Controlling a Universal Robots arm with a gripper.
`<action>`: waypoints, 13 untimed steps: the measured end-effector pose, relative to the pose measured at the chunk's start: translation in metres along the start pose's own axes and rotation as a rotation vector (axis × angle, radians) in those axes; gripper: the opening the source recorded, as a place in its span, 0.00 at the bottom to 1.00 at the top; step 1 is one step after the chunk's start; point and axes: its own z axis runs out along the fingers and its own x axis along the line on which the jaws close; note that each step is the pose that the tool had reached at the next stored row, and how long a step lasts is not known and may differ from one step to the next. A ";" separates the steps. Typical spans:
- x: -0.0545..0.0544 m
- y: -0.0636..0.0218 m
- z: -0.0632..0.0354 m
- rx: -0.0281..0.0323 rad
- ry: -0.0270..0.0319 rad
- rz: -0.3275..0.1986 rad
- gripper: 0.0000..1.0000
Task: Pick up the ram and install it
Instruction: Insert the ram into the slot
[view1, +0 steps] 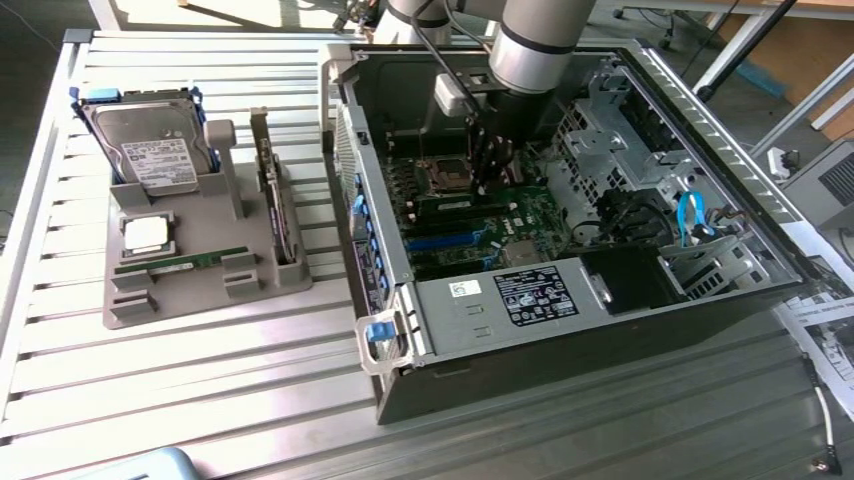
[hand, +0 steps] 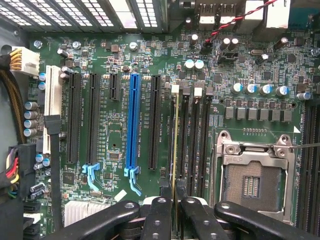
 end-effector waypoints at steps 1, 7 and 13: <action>0.000 0.0000 0.0001 -0.0001 0.0000 0.000 0.14; 0.001 0.0000 0.0006 -0.0002 0.0001 0.001 0.14; 0.001 0.0000 0.0013 -0.0002 0.0007 0.001 0.14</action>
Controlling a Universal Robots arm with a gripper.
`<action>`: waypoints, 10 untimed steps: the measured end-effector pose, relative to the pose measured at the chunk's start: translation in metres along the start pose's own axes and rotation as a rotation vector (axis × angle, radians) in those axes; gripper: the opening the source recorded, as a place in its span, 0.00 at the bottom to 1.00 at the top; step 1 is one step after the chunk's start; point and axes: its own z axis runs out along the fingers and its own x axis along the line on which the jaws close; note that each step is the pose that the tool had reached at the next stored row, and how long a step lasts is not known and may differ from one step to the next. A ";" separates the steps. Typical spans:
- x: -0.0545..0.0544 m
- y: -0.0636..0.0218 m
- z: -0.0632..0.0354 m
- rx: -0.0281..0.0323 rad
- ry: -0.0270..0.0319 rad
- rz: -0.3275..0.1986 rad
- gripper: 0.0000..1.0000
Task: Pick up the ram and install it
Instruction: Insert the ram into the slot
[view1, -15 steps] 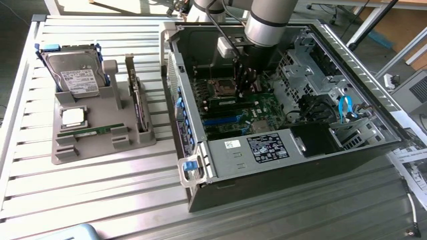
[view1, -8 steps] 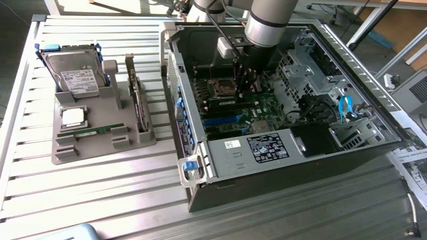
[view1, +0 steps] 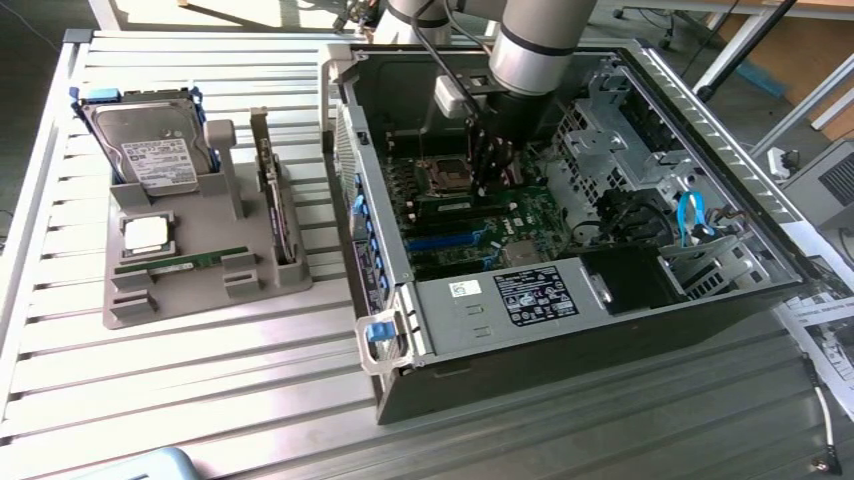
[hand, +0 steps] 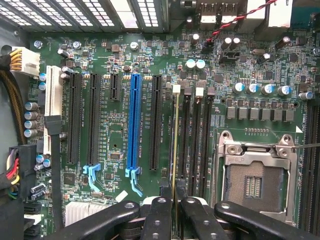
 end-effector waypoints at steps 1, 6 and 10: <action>0.000 0.0000 0.0001 0.0000 0.0000 0.000 0.14; 0.000 0.0000 0.0010 0.0000 0.0001 0.000 0.14; 0.000 -0.0001 0.0015 0.0000 0.0001 0.000 0.14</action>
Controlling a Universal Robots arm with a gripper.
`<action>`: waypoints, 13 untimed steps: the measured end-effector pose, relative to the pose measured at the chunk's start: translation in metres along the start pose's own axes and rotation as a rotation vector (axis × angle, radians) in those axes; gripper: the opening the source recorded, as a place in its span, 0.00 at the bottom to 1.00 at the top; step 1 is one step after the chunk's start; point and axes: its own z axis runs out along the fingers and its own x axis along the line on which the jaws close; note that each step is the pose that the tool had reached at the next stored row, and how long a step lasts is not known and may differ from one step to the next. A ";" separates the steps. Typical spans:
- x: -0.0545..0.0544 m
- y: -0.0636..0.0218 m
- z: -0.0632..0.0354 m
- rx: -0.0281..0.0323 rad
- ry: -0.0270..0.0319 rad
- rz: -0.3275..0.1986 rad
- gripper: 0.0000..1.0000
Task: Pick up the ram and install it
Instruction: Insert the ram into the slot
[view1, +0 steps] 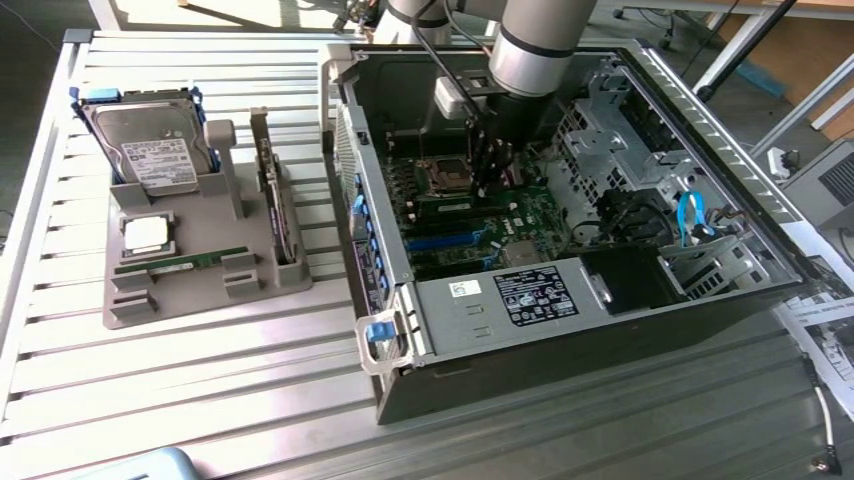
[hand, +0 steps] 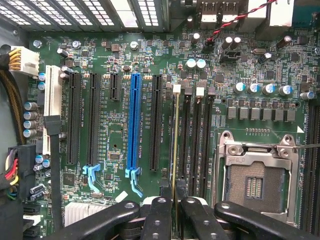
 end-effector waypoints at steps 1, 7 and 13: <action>0.000 -0.0003 0.0001 0.0000 0.0000 0.000 0.14; 0.000 -0.0031 0.0001 0.0000 -0.0001 0.000 0.14; 0.000 -0.0048 0.0000 0.0001 0.0000 -0.001 0.14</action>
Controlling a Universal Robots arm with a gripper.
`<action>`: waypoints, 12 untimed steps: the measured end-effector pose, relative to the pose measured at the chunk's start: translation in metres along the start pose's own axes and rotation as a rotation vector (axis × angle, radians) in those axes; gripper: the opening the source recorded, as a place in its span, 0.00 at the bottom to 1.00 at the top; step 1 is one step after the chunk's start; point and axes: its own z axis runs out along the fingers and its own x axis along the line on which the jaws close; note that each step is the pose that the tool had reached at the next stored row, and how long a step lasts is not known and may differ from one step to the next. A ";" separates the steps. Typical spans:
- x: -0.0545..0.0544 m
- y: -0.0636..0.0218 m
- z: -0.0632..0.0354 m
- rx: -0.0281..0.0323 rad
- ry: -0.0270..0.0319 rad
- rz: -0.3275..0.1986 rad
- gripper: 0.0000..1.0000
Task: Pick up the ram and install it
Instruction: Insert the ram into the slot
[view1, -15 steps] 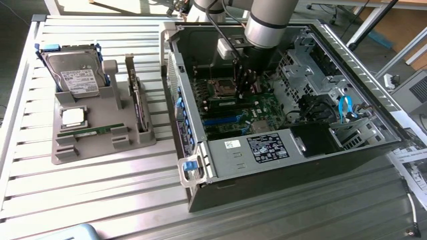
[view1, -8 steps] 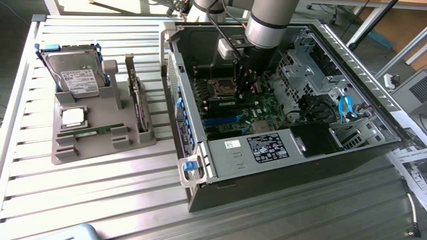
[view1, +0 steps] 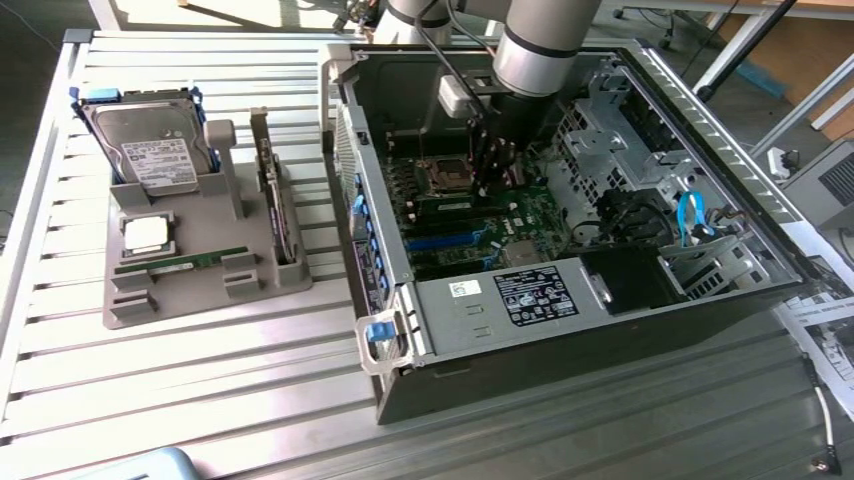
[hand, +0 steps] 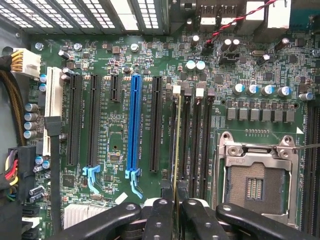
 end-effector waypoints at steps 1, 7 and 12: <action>0.000 0.0000 0.0000 0.0001 0.0001 -0.002 0.14; 0.000 0.0000 0.0001 0.0022 0.0009 -0.026 0.14; 0.000 0.0000 0.0006 0.0022 0.0009 -0.026 0.14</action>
